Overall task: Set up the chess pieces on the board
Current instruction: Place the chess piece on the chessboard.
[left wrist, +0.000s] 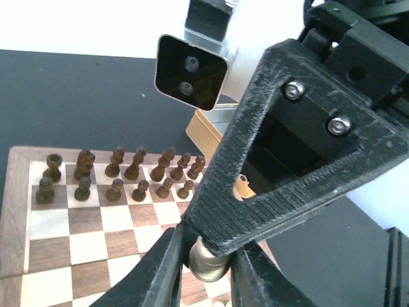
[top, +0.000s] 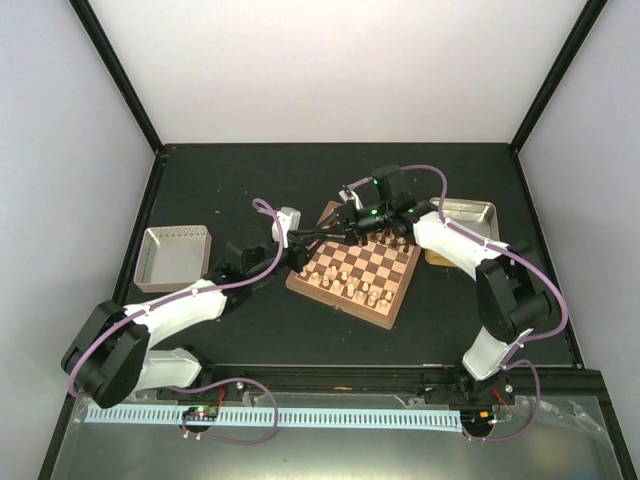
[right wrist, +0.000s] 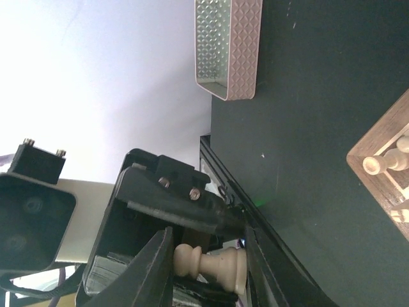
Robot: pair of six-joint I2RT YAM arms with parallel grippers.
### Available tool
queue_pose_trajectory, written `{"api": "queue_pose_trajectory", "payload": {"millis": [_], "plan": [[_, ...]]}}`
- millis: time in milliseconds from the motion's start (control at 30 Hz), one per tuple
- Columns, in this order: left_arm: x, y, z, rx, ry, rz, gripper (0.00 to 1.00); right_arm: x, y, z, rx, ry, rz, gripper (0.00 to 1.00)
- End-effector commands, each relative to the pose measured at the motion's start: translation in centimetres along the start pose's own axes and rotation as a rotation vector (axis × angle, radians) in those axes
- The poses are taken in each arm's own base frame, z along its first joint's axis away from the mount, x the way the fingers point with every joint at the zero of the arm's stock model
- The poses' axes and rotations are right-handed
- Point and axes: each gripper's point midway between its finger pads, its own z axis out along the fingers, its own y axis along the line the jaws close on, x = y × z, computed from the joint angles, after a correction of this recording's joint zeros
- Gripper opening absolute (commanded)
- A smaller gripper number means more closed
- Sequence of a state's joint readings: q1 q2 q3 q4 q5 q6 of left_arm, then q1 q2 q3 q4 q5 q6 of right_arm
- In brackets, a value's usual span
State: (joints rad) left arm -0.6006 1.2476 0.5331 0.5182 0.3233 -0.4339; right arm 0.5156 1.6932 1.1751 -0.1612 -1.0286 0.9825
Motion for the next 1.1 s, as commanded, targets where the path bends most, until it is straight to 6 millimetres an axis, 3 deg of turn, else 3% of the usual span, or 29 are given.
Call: {"api": "queue_pose_trajectory", "payload": {"millis": [0,200,333,467,633,800,1067], "plan": [[-2.1,-1.2,-0.2,0.059,-0.075,0.046,0.16,0.5,0.5,-0.2,-0.017,0.017,-0.011,0.29],[-1.9,-1.5,0.1,0.082,-0.073,0.080,0.07,0.6,0.2,-0.1,-0.013,0.024,-0.008,0.29],[-1.3,-1.1,0.3,0.072,-0.052,0.115,0.05,-0.2,0.3,-0.4,0.009,-0.018,-0.034,0.39],[0.7,0.8,0.9,0.001,0.020,0.138,0.06,-2.8,-1.4,-2.9,0.110,-0.186,-0.029,0.54],[2.5,3.1,2.4,-0.096,0.126,0.132,0.06,-5.2,-4.8,-7.9,0.344,-0.439,-0.021,0.64],[4.4,5.7,4.4,-0.194,0.259,0.131,0.07,-5.2,-6.5,-11.1,0.496,-0.559,-0.035,0.64],[5.5,9.0,7.1,-0.320,0.428,0.172,0.08,-4.7,-6.4,-12.8,0.571,-0.604,-0.072,0.64]]}}
